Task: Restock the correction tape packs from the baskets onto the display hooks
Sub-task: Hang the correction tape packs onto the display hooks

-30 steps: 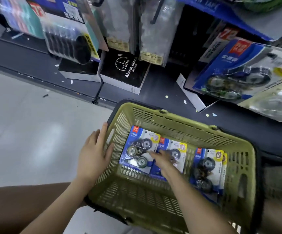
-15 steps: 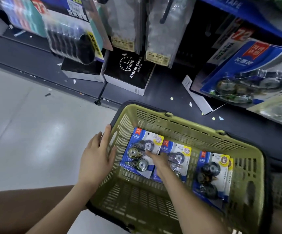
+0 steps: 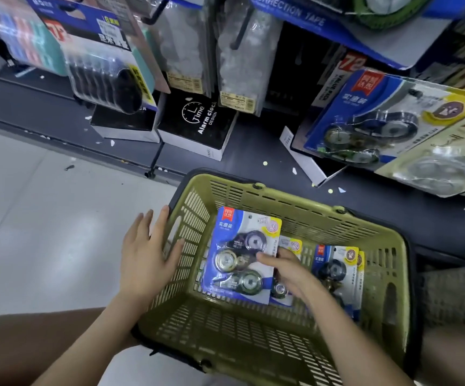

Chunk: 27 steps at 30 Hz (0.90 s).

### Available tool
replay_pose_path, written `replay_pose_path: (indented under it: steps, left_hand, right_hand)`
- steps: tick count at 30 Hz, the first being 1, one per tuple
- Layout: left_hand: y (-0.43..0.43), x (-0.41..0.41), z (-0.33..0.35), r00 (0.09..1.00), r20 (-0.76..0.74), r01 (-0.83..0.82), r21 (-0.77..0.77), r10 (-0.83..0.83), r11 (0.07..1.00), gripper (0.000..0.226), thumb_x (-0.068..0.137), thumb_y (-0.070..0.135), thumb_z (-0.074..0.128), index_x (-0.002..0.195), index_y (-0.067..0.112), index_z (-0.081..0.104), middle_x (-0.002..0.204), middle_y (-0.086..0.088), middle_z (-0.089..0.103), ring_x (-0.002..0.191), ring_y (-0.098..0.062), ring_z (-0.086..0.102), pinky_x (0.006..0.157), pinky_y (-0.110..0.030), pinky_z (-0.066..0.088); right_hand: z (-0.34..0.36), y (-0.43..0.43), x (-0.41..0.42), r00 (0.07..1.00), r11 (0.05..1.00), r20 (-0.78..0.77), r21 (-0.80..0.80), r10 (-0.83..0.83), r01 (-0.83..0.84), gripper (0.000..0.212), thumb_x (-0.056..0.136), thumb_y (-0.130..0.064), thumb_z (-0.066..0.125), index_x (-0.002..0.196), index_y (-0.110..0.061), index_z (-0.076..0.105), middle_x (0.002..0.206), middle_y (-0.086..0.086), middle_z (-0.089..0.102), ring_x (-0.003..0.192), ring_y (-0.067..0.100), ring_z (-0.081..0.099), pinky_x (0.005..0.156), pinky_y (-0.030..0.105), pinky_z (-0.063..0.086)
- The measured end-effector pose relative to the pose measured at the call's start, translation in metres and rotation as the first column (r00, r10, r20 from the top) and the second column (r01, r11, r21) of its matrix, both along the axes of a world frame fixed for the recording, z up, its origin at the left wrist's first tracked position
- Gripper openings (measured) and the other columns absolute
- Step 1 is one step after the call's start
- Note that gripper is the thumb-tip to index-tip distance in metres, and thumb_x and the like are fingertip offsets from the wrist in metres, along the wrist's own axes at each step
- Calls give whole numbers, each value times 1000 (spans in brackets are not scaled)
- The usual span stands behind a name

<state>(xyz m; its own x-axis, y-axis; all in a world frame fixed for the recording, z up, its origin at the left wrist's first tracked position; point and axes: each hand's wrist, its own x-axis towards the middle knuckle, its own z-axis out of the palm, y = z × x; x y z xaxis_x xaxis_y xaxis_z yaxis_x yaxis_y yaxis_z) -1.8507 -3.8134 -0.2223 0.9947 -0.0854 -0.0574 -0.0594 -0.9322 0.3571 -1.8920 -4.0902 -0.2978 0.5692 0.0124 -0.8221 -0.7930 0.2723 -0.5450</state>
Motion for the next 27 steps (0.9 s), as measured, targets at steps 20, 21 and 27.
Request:
replay_pose_path:
  steps: [20, 21, 27]
  left_hand:
    - [-42, 1, 47, 862, -433, -489, -567, 265, 663, 53, 79, 23, 81, 122, 25, 50, 102, 15, 67, 90, -8, 67, 81, -38, 55]
    - [-42, 2, 46, 863, -429, -487, -568, 266, 664, 53, 79, 23, 81, 123, 25, 50, 103, 14, 68, 90, -9, 67, 79, -37, 55]
    - [-37, 5, 41, 855, -453, -495, -571, 251, 655, 51, 79, 23, 79, 121, 23, 51, 104, 13, 68, 82, -1, 69, 67, -24, 54]
  right_hand:
    - [-43, -23, -23, 924, 850, -132, -455, -359, 265, 44, 85, -7, 75, 120, 10, 55, 127, 10, 60, 114, 23, 57, 81, 26, 48]
    - [-48, -23, -26, 932, 858, -173, -470, -319, 207, 47, 83, -9, 77, 122, 7, 56, 126, 12, 62, 111, 25, 59, 85, 31, 49]
    - [-68, -13, -24, 934, 758, -323, -644, -150, -101, 95, 64, -44, 88, 139, -5, 44, 141, 17, 50, 123, 38, 53, 96, 41, 49]
